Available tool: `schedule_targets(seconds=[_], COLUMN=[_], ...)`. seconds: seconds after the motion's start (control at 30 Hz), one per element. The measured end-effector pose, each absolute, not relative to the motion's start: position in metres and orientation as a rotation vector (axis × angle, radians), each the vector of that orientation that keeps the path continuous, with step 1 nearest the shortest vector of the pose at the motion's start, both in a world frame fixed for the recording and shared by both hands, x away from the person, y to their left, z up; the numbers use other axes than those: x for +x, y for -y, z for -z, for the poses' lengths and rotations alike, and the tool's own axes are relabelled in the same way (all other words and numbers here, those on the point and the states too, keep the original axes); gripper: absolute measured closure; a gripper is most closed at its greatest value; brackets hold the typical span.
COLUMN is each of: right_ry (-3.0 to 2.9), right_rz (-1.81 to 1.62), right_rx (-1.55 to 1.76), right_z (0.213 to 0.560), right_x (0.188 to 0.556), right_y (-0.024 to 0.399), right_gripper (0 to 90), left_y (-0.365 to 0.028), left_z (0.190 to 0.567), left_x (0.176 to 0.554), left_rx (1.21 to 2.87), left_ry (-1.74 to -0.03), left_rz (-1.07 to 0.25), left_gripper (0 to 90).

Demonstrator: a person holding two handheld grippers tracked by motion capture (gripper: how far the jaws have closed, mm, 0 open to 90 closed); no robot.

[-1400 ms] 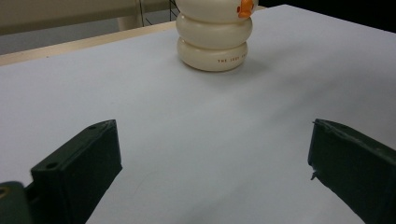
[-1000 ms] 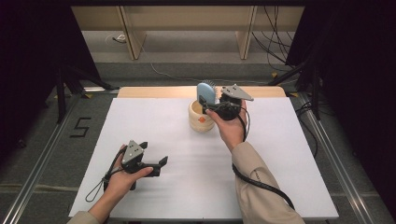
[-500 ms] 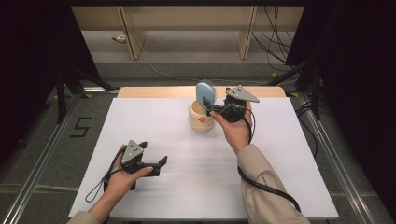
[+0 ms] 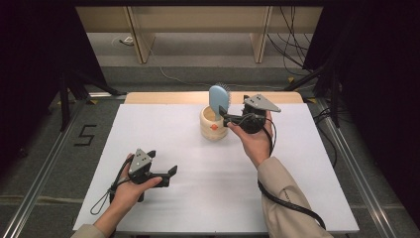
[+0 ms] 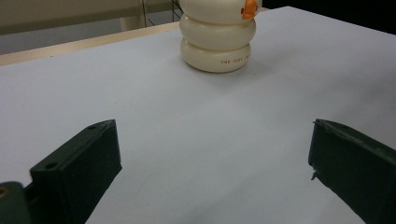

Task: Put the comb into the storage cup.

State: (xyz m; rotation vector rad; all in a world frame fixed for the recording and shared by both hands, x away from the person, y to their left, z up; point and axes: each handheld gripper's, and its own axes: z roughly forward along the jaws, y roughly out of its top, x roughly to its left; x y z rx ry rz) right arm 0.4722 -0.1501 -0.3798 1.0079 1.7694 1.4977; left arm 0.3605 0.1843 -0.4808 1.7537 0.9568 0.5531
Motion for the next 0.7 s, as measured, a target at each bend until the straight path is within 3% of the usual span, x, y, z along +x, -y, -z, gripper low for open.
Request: schedule_targets(seconds=[0.7], right_ry=[-1.798], right_rz=[-1.479], right_rx=[1.004], right_z=[0.385], right_x=[0.457], right_y=[0.166], right_gripper=[4.0], left_y=[-0.185], left_z=[0.481], left_x=[0.361], left_rx=[1.753], left_ry=[-0.959], left_rz=[-0.557], left_gripper=[1.6])
